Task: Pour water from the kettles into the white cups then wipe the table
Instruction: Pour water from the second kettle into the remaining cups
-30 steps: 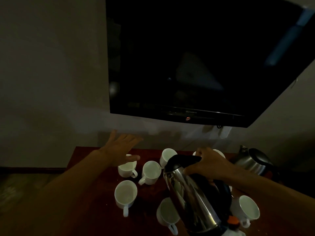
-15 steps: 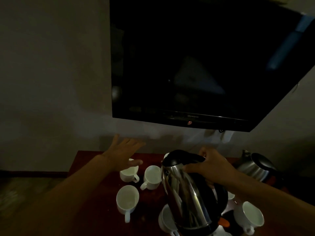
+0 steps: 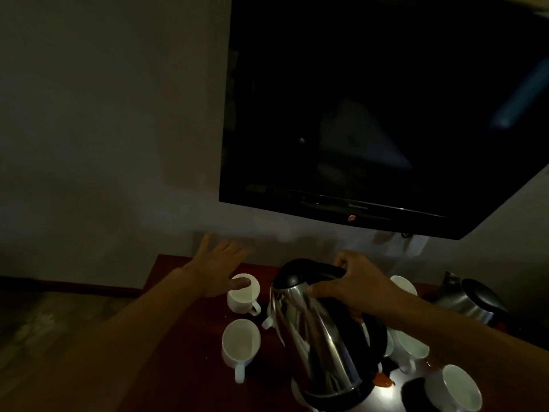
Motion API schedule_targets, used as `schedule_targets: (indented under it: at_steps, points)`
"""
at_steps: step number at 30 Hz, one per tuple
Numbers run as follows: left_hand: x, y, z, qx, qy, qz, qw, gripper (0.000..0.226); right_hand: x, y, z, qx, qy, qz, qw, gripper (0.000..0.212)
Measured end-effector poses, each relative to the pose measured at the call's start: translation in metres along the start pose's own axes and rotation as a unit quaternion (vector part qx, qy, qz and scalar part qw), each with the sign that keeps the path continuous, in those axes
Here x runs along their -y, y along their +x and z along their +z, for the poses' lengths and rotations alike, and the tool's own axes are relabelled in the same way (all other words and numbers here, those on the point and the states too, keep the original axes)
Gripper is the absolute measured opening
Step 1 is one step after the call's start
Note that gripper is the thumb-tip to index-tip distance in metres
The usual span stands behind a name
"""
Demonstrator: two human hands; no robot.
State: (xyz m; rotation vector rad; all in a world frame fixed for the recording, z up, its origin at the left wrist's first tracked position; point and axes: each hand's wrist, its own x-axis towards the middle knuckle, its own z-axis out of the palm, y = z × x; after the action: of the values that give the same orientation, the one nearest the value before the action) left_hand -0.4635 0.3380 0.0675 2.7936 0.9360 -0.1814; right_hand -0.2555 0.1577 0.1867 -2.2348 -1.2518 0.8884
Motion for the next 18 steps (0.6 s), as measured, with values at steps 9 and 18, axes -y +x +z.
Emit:
schedule_targets:
  at_steps: [9, 18]
  points:
    - [0.026, -0.008, 0.017, 0.007, 0.01, -0.024, 1.0, 0.07, 0.021, 0.021, 0.015, 0.034, -0.051, 0.019, 0.998, 0.046]
    - [0.039, -0.005, 0.026, 0.004, -0.017, -0.02, 1.0, 0.07, 0.028, 0.04, 0.024, 0.058, -0.091, 0.03, 0.994, 0.044]
